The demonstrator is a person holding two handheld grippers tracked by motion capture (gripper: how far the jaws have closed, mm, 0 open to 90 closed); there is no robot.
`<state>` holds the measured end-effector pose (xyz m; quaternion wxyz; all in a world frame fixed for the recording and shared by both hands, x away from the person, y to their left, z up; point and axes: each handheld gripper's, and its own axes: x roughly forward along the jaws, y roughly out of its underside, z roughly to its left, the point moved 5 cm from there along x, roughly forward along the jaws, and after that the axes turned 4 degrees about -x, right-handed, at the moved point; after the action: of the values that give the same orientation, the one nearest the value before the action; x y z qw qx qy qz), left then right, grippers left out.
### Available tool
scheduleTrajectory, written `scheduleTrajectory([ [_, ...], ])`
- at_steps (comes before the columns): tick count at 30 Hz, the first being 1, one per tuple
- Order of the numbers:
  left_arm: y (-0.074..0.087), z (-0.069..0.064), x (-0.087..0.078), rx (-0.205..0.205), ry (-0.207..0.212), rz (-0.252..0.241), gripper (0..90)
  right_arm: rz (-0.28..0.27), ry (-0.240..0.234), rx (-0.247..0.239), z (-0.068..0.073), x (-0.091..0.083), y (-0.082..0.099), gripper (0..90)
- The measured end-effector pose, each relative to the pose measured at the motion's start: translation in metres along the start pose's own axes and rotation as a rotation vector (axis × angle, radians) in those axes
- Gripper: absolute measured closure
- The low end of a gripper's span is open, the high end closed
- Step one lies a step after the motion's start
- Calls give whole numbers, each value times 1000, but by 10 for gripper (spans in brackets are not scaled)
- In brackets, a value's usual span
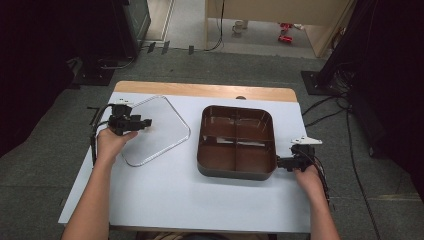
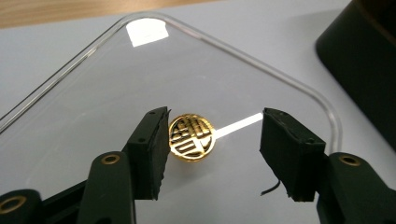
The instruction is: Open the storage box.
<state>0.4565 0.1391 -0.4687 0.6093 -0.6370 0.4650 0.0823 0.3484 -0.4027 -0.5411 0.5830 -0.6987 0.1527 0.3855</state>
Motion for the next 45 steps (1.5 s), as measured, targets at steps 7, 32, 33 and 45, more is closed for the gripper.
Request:
scheduleTrajectory([
  [7, -5, -17, -15, 28, 51, -44, 362, 0, 0, 0, 0, 0, 0, 0],
  [32, 42, -103, -5, 235, 129, -22, 261, 0, 0, 0, 0, 0, 0, 0],
  [33, 44, -105, -4, 240, 132, -14, 261, 0, 0, 0, 0, 0, 0, 0],
  [45, 78, -134, 16, 310, 175, 74, 257, 0, 0, 0, 0, 0, 0, 0],
])
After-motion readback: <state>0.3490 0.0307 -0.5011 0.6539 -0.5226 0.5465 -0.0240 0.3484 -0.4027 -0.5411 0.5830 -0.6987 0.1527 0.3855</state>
